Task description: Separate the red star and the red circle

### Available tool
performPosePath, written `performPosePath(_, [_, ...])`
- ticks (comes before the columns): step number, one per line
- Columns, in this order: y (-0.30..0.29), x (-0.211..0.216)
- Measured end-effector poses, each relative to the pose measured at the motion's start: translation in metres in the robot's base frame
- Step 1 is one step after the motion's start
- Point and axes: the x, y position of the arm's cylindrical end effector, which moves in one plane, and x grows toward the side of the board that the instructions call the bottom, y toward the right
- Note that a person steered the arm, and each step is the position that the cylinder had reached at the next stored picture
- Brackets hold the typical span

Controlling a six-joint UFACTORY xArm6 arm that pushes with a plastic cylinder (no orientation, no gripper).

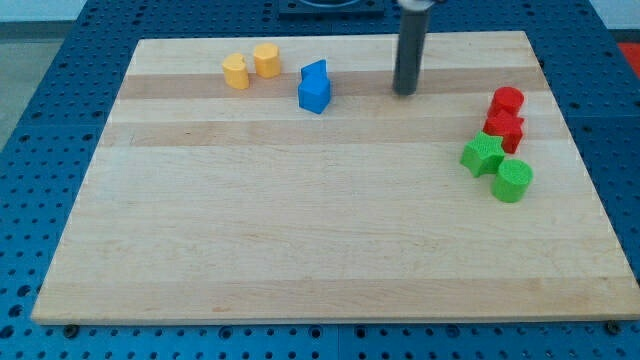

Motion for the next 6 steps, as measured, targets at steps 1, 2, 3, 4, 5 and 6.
performPosePath(1, [0.093,-0.017])
performPosePath(2, [0.190,0.012])
performPosePath(3, [0.181,0.054])
performPosePath(4, [0.118,0.066])
performPosePath(5, [0.110,0.088])
performPosePath(6, [0.073,0.092])
